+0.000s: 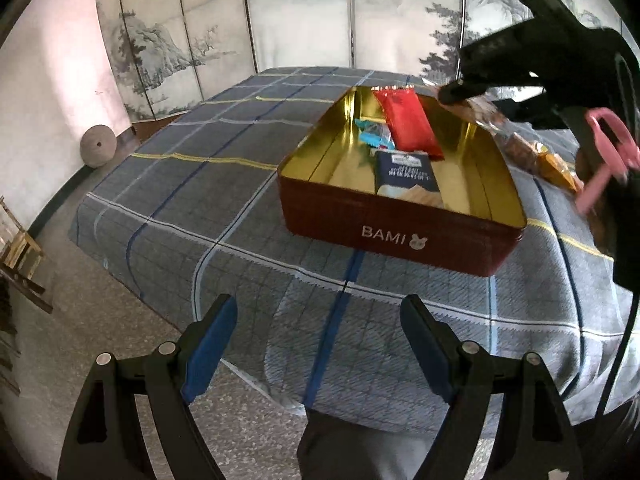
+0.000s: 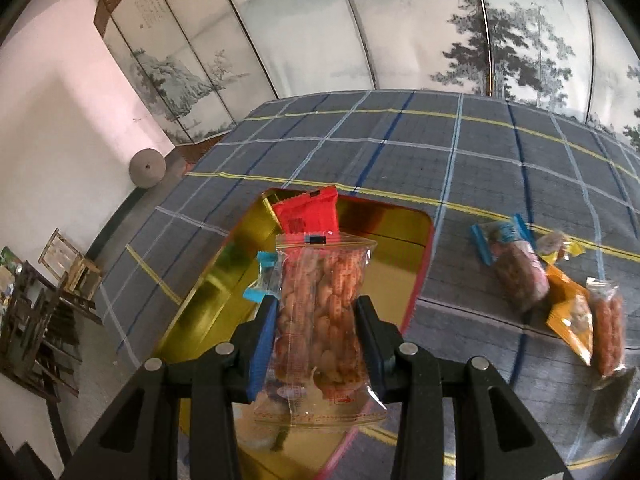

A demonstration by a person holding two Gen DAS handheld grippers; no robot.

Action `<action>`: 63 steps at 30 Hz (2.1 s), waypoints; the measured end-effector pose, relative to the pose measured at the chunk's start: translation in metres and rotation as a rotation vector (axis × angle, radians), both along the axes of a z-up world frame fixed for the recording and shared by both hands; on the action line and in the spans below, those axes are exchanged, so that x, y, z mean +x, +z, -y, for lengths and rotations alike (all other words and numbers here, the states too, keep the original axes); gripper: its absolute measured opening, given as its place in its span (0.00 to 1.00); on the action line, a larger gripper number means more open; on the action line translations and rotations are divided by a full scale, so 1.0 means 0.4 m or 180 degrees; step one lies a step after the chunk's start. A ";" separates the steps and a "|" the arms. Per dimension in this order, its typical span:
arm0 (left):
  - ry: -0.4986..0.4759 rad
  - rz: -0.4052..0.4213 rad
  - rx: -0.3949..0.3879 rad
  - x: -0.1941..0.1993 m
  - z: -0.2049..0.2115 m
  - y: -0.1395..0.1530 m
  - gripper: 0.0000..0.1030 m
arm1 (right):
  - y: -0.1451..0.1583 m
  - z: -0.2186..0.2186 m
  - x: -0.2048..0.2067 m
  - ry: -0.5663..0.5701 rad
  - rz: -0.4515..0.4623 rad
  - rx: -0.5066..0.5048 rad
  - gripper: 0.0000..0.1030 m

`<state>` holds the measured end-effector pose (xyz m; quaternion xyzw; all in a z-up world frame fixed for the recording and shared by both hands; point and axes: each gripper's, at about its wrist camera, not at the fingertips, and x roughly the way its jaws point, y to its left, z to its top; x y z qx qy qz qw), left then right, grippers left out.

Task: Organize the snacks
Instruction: 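Carry the peanut bag into the gold tin and open the right tool, then withdraw the right tool from the tin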

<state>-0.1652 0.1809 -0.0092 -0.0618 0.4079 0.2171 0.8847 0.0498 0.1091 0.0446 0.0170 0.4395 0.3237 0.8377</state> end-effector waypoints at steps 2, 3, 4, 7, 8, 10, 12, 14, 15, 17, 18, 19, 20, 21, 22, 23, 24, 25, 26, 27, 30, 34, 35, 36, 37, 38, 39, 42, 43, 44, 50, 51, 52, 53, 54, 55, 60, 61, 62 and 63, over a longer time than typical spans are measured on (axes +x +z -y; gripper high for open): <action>0.0001 -0.0024 -0.0016 0.001 -0.005 -0.006 0.78 | -0.011 -0.016 0.014 -0.0013 -0.0036 -0.0009 0.39; 0.0004 -0.0036 -0.0020 0.003 -0.008 -0.010 0.78 | -0.017 -0.021 0.019 -0.0025 -0.0049 -0.0024 0.39; 0.0004 -0.0041 -0.0019 0.003 -0.010 -0.011 0.78 | -0.024 -0.023 0.025 -0.0037 -0.0059 -0.0040 0.39; 0.0013 -0.0055 -0.0006 0.003 -0.015 -0.016 0.78 | -0.041 -0.032 0.040 -0.0079 -0.0109 -0.0049 0.39; 0.0013 -0.0061 -0.0011 0.004 -0.017 -0.018 0.78 | -0.046 -0.035 0.045 -0.0091 -0.0125 -0.0050 0.39; 0.0017 -0.0076 -0.0035 0.006 -0.021 -0.022 0.78 | -0.054 -0.042 0.053 -0.0107 -0.0134 -0.0065 0.39; 0.0018 -0.0087 -0.0044 0.007 -0.023 -0.026 0.78 | -0.063 -0.049 0.059 -0.0109 -0.0159 -0.0072 0.39; 0.0012 -0.0102 -0.0048 0.009 -0.025 -0.031 0.78 | -0.072 -0.053 0.061 -0.0114 -0.0172 -0.0085 0.40; 0.0008 -0.0118 -0.0057 0.010 -0.025 -0.035 0.78 | -0.075 -0.055 0.062 -0.0114 -0.0178 -0.0085 0.40; 0.0003 -0.0137 -0.0069 0.012 -0.026 -0.039 0.78 | -0.077 -0.057 0.061 -0.0113 -0.0179 -0.0074 0.40; 0.0003 -0.0152 -0.0073 0.014 -0.027 -0.042 0.78 | -0.078 -0.056 0.062 -0.0118 -0.0177 -0.0068 0.40; 0.0001 -0.0159 -0.0078 0.014 -0.027 -0.044 0.78 | -0.079 -0.054 0.063 -0.0120 -0.0181 -0.0059 0.40; -0.0002 -0.0162 -0.0083 0.015 -0.026 -0.045 0.78 | -0.079 -0.053 0.065 -0.0120 -0.0184 -0.0053 0.40; -0.0005 -0.0162 -0.0085 0.015 -0.025 -0.045 0.78 | -0.079 -0.052 0.064 -0.0127 -0.0182 -0.0053 0.40; -0.0006 -0.0164 -0.0082 0.015 -0.026 -0.045 0.78 | -0.079 -0.050 0.062 -0.0133 -0.0180 -0.0053 0.40; -0.0008 -0.0166 -0.0081 0.015 -0.025 -0.045 0.78 | -0.078 -0.048 0.061 -0.0139 -0.0179 -0.0047 0.41; -0.0011 -0.0170 -0.0082 0.015 -0.024 -0.045 0.78 | -0.076 -0.046 0.059 -0.0146 -0.0172 -0.0041 0.41; -0.0012 -0.0175 -0.0081 0.015 -0.025 -0.046 0.78 | -0.074 -0.044 0.057 -0.0151 -0.0158 -0.0034 0.42; -0.0012 -0.0174 -0.0079 0.015 -0.024 -0.046 0.78 | -0.073 -0.042 0.055 -0.0151 -0.0151 -0.0025 0.43; -0.0014 -0.0180 -0.0075 0.015 -0.025 -0.046 0.78 | -0.070 -0.039 0.051 -0.0152 -0.0147 -0.0002 0.43; -0.0013 -0.0187 -0.0066 0.014 -0.024 -0.045 0.78 | -0.061 -0.025 0.035 -0.0160 -0.0120 0.0104 0.44; -0.0030 -0.0213 -0.0042 0.018 -0.019 -0.045 0.78 | -0.039 0.002 -0.009 -0.0156 0.0026 0.0203 0.45; -0.0037 -0.0224 -0.0028 0.019 -0.016 -0.044 0.78 | -0.034 0.011 -0.020 -0.0150 0.0056 0.0226 0.45; -0.0045 -0.0230 -0.0019 0.019 -0.013 -0.044 0.78 | -0.029 0.021 -0.035 -0.0138 0.0094 0.0254 0.46; -0.0060 -0.0242 -0.0007 0.020 -0.009 -0.043 0.78 | -0.024 0.032 -0.049 -0.0125 0.0131 0.0265 0.47; -0.0074 -0.0248 0.0009 0.020 -0.004 -0.042 0.78 | -0.020 0.044 -0.062 -0.0112 0.0167 0.0262 0.48; -0.0081 -0.0253 0.0027 0.020 0.002 -0.041 0.78 | -0.016 0.061 -0.081 -0.0095 0.0227 0.0253 0.49; -0.0123 -0.0272 0.0062 0.020 0.017 -0.037 0.79 | -0.011 0.112 -0.119 -0.0080 0.0344 0.0228 0.50; -0.0146 -0.0277 0.0075 0.020 0.023 -0.033 0.79 | -0.010 0.139 -0.135 -0.0086 0.0394 0.0207 0.51; -0.0164 -0.0280 0.0089 0.020 0.029 -0.031 0.79 | -0.010 0.156 -0.144 -0.0094 0.0421 0.0192 0.51; -0.0321 -0.0298 0.0192 0.015 0.082 -0.009 0.79 | -0.025 0.335 -0.206 -0.0345 0.0622 -0.0023 0.54; -0.0361 -0.0303 0.0198 0.014 0.091 -0.006 0.79 | -0.030 0.364 -0.211 -0.0405 0.0639 -0.0066 0.54; -0.0413 -0.0317 0.0195 0.015 0.103 -0.003 0.79 | -0.038 0.403 -0.216 -0.0488 0.0659 -0.0127 0.55; -0.0454 -0.0330 0.0185 0.016 0.112 0.000 0.79 | -0.045 0.439 -0.217 -0.0571 0.0676 -0.0194 0.55; -0.0547 -0.0357 0.0142 0.020 0.129 0.005 0.79 | -0.054 0.480 -0.215 -0.0673 0.0691 -0.0282 0.55; -0.0610 -0.0374 0.0102 0.023 0.141 0.008 0.79 | -0.063 0.520 -0.209 -0.0774 0.0688 -0.0356 0.55; -0.0973 -0.0449 -0.0188 0.057 0.207 0.047 0.79 | -0.107 0.713 -0.188 -0.1267 0.0660 -0.0597 0.55; -0.1053 -0.0442 -0.0244 0.069 0.223 0.062 0.79 | -0.113 0.737 -0.184 -0.1318 0.0660 -0.0633 0.55; -0.1113 -0.0442 -0.0282 0.082 0.236 0.074 0.79 | -0.118 0.763 -0.178 -0.1376 0.0658 -0.0660 0.55; -0.1172 -0.0456 -0.0337 0.098 0.250 0.086 0.79 | -0.125 0.793 -0.172 -0.1439 0.0655 -0.0682 0.55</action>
